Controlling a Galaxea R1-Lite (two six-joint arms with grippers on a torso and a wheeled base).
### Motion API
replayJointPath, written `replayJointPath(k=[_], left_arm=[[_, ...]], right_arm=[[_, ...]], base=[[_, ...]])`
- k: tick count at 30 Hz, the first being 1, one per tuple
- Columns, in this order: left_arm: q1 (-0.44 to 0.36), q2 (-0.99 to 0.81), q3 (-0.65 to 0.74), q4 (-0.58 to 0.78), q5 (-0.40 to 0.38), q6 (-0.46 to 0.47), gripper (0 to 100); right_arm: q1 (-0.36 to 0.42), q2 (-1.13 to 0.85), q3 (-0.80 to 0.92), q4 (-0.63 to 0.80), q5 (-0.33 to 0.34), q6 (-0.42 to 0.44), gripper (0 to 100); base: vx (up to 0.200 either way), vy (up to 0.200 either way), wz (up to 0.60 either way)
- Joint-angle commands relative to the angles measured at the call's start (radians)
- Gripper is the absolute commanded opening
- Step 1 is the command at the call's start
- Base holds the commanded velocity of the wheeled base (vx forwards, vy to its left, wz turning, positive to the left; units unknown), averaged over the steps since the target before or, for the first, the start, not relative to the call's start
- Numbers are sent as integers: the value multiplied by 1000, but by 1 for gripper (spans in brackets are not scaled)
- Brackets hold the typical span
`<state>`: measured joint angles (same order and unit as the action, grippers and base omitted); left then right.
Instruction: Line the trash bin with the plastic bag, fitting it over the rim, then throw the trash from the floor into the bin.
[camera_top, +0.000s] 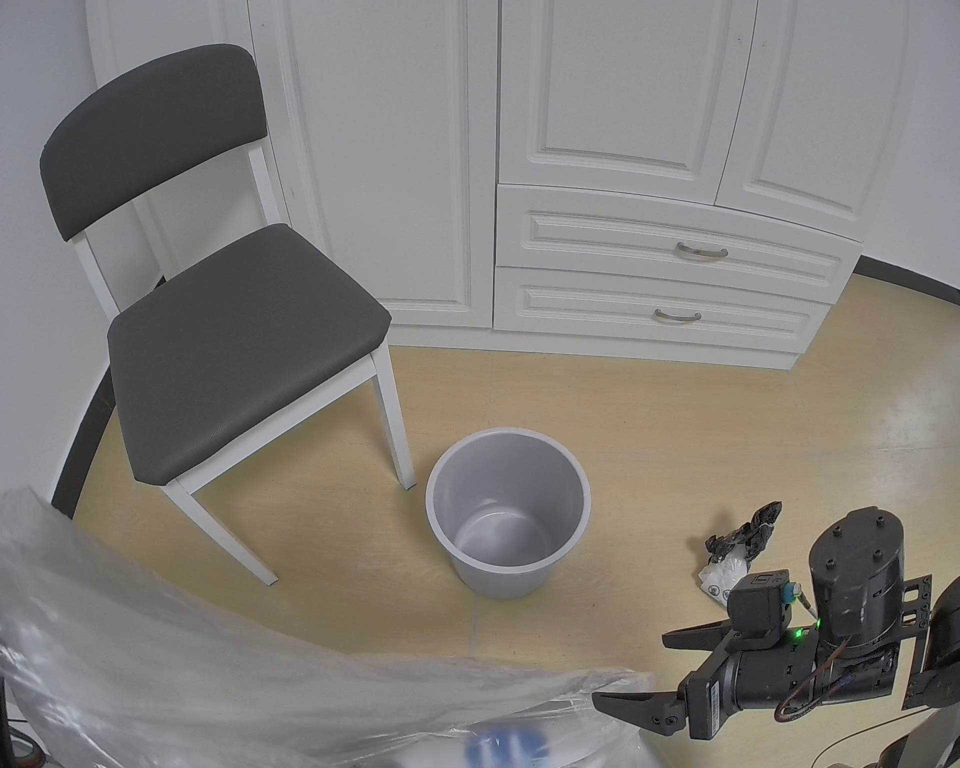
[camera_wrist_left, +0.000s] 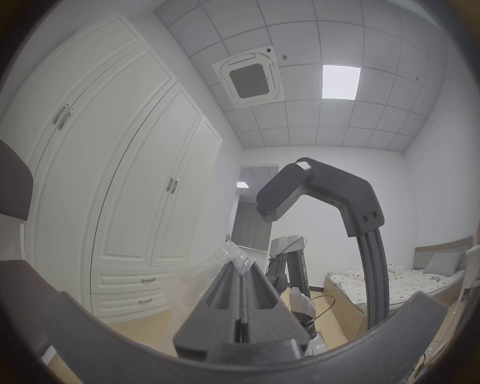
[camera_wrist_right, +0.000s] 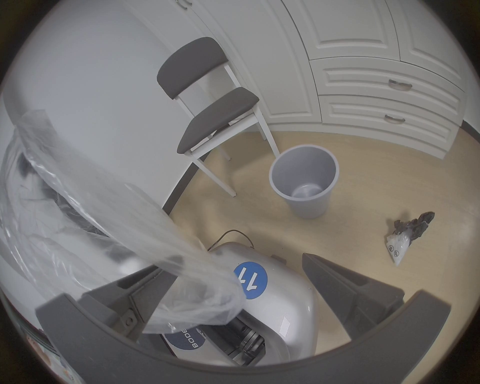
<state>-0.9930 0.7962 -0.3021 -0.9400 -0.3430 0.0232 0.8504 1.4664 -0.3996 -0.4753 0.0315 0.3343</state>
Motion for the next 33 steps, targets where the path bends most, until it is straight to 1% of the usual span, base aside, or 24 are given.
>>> replayJointPath(k=[1,13,15,18,19,20,22,26,31,33], left_arm=[[-7,-9,12,-26,-7,1,0],[-13,-9,6,-56,-7,-2,0],[-16,-8,6,-66,-7,-3,0],[-30,-8,6,-83,-7,-5,0],[-30,-8,6,-83,-7,-5,0],[-32,-8,8,-88,-7,-5,0],[-32,-8,8,-88,-7,-5,0],[-32,-6,6,-88,-7,-5,0],[-32,-6,3,-89,-7,-6,0],[-32,-5,1,-89,-7,-6,0]], right_arm=[[-2,31,2,-5,1,0,100],[-2,45,-12,-9,1,19,100],[-2,45,-24,-25,-2,32,100],[-2,49,-27,-80,-2,83,100],[-2,49,-27,-80,-2,83,100],[-2,61,-27,-124,-5,104,100],[-2,71,-25,-170,-13,115,100],[-2,89,-12,-227,-25,120,100],[-2,106,-13,-235,-38,120,100],[-2,106,-13,-243,-59,120,100]], base=[[0,0,0],[0,0,0],[0,0,0],[0,0,0],[0,0,0],[0,0,0],[0,0,0],[0,0,0],[0,0,0],[0,0,0]])
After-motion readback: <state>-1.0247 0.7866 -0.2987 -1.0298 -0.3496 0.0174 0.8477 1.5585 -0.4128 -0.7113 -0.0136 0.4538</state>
